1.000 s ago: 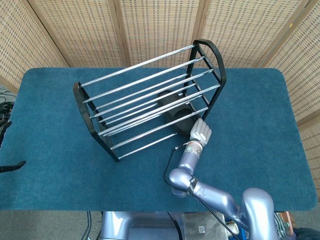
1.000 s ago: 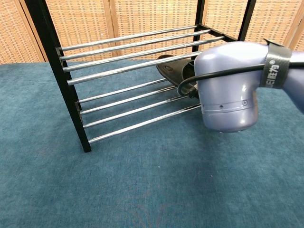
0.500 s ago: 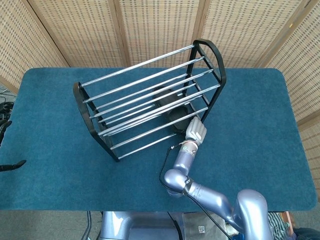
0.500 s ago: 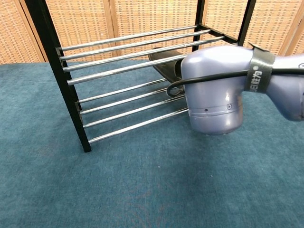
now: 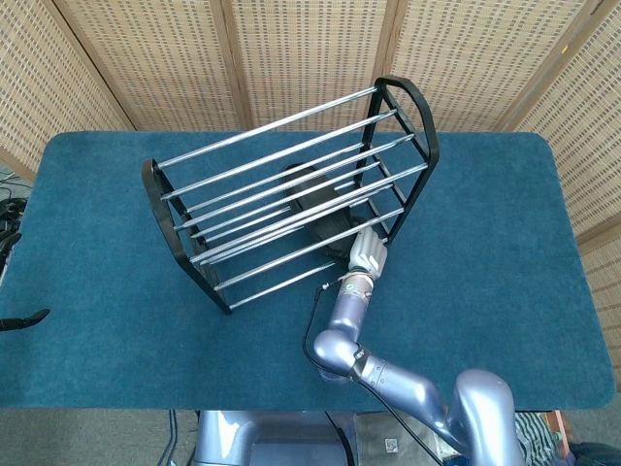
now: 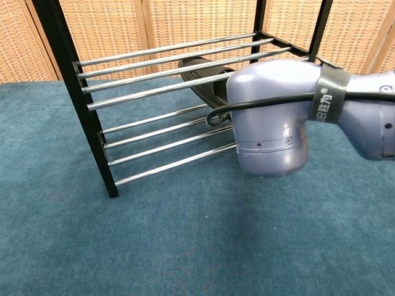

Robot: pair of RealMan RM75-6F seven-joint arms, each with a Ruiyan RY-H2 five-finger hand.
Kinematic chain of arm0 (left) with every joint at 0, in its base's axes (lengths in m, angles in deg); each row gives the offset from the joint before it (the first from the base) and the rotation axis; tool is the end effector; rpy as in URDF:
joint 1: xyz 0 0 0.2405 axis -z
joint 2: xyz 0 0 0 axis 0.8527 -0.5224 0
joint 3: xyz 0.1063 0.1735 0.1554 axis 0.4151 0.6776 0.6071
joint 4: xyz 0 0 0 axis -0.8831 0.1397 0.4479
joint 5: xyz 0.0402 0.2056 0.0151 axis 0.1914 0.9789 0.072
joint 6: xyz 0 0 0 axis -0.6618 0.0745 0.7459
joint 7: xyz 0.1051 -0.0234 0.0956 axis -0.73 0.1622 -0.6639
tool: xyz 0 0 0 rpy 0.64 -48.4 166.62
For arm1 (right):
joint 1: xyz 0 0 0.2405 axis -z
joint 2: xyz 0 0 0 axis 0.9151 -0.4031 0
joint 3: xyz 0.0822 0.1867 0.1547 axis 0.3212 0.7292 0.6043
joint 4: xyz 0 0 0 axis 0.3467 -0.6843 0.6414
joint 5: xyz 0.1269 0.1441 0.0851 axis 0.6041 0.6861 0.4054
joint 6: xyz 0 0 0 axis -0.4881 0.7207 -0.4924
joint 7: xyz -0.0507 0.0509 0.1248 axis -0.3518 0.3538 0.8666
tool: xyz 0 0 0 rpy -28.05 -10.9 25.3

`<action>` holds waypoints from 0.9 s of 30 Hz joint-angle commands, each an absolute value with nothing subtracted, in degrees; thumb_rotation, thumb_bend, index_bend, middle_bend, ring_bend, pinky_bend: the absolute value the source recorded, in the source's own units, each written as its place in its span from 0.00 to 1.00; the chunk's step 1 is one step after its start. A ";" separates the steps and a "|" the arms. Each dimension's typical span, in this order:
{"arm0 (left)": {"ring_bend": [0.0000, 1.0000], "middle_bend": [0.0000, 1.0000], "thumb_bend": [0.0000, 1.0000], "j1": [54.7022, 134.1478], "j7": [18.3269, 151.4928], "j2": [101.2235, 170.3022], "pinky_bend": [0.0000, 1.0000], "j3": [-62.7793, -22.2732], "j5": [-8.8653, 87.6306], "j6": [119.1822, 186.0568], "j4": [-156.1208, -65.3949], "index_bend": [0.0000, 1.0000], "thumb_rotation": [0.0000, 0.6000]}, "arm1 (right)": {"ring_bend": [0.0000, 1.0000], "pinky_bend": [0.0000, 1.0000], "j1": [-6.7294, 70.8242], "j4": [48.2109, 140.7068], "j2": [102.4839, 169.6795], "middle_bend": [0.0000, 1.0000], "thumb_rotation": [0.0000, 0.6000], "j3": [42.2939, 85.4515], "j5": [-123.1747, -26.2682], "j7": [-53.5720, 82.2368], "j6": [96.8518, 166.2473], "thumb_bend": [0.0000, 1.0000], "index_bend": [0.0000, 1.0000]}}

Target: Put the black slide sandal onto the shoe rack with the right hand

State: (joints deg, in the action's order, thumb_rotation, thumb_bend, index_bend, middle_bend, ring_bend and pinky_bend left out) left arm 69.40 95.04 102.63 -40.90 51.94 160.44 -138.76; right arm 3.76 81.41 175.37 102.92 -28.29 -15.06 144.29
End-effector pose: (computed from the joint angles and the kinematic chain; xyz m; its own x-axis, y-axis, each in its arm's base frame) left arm -0.3073 0.2222 0.2152 0.2817 0.0900 0.9553 0.9506 0.1093 -0.2906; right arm -0.0517 -0.3987 -0.0801 -0.3174 -0.0388 0.9475 -0.8285 0.4975 -0.2571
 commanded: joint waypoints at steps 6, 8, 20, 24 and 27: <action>0.00 0.00 0.04 69.34 95.60 102.42 0.00 -40.89 52.02 160.45 -138.75 0.00 1.00 | 0.00 0.00 5.26 86.13 173.93 0.00 1.00 103.89 -24.08 -18.20 142.91 0.00 0.00; 0.00 0.00 0.04 69.30 95.71 102.39 0.00 -40.87 52.12 160.53 -138.74 0.00 1.00 | 0.00 0.00 5.44 86.61 173.79 0.00 1.00 103.66 -24.20 -18.20 143.21 0.00 0.00; 0.00 0.00 0.04 69.09 96.26 102.20 0.00 -40.80 52.65 161.04 -138.84 0.00 1.00 | 0.00 0.00 7.34 90.61 172.41 0.00 1.00 101.92 -25.90 -17.55 144.85 0.00 0.00; 0.00 0.00 0.04 69.06 96.29 102.21 0.00 -40.77 52.84 161.17 -138.89 0.00 1.00 | 0.00 0.00 9.03 93.53 171.28 0.00 1.00 100.73 -26.62 -17.35 145.10 0.00 0.00; 0.00 0.00 0.04 69.06 96.29 102.16 0.00 -40.74 53.05 161.27 -138.98 0.00 1.00 | 0.00 0.00 10.50 95.86 170.35 0.00 1.00 99.52 -27.09 -17.33 144.93 0.00 0.00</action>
